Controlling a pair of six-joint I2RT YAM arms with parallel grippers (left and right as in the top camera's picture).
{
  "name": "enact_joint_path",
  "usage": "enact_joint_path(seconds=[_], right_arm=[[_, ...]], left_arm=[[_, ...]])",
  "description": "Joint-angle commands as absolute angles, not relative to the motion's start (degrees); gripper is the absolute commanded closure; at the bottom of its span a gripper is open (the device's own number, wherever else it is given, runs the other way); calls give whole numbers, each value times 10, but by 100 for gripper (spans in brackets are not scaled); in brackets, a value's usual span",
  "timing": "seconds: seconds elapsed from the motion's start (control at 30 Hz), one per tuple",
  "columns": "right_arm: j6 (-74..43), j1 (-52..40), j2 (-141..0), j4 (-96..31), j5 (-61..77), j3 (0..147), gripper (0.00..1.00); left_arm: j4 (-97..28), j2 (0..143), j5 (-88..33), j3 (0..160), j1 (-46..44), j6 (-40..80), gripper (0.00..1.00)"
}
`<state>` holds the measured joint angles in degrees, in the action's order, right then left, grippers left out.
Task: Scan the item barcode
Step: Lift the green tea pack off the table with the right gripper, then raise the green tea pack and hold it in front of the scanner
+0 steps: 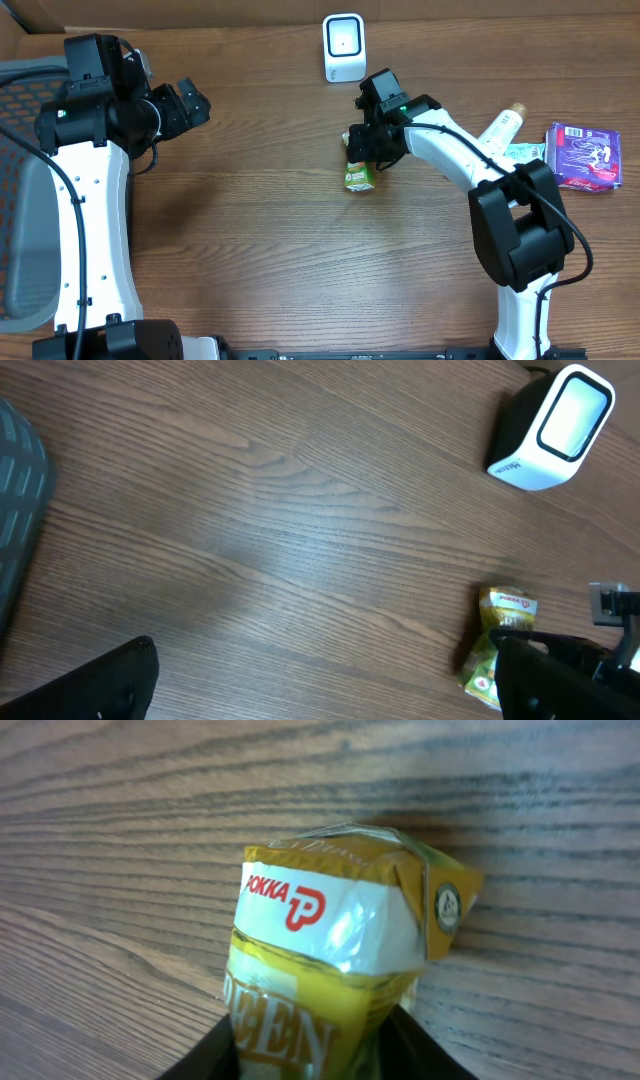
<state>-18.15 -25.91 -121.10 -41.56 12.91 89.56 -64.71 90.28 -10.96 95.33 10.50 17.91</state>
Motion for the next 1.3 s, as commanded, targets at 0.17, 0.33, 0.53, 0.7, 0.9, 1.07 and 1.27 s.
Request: enact_joint_path(seconds=[0.17, 0.33, 0.53, 0.7, 0.9, 1.07, 1.27], right_arm=[[-166, -258, -1209, -411, 157, 893, 82], [-100, -244, -1207, -430, 282, 914, 95], [-39, -206, -1187, -510, 418, 978, 96], [17, -179, -1155, -571, 479, 1027, 96], [20, -152, -1094, -590, 528, 1078, 96], [3, -131, -1051, -585, 613, 1109, 96], [-49, -107, -1041, -577, 731, 1111, 96]], left_arm=[[-645, 907, -115, 958, 102, 184, 0], [-645, 907, -114, 958, 102, 184, 0], [-645, 907, -114, 958, 102, 184, 0], [-645, 907, -114, 958, 102, 184, 0], [-645, 907, -114, 958, 102, 184, 1], [-645, 907, -115, 958, 102, 184, 0], [-645, 907, -114, 958, 102, 184, 0]])
